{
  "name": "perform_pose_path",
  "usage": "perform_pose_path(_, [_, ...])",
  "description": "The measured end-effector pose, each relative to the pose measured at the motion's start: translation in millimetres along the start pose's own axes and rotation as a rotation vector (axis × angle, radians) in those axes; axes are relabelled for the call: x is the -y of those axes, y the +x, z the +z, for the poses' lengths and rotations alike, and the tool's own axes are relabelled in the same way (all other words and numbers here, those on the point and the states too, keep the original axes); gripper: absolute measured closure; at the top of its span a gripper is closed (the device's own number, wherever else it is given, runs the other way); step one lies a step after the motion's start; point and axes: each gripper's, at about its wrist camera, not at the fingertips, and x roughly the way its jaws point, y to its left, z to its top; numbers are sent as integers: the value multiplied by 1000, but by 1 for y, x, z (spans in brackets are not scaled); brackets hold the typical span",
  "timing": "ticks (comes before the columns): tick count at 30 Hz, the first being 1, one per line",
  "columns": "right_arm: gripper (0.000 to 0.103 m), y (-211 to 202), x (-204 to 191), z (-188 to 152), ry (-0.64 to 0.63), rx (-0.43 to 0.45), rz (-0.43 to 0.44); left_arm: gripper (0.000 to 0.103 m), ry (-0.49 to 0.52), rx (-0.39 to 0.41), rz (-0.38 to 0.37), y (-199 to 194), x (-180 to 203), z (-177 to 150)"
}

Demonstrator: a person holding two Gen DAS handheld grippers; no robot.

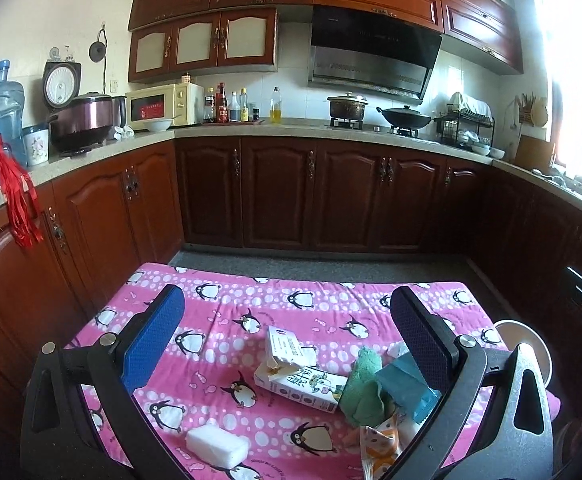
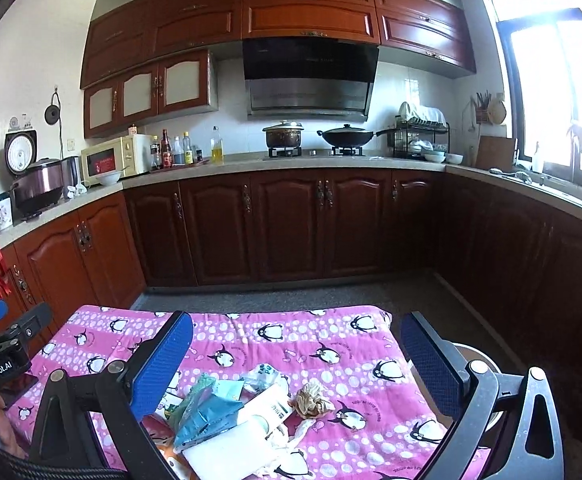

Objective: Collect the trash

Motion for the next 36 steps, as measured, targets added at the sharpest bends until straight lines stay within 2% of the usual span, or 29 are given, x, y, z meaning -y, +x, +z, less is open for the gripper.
perform_pose_path(15, [0,5,1,-3,4,-24,1,1,10,6,-5,3,6,-2])
perform_pose_path(36, [0,4,-1,-2,-9,-12,-3,1,27,30,1,0,10,3])
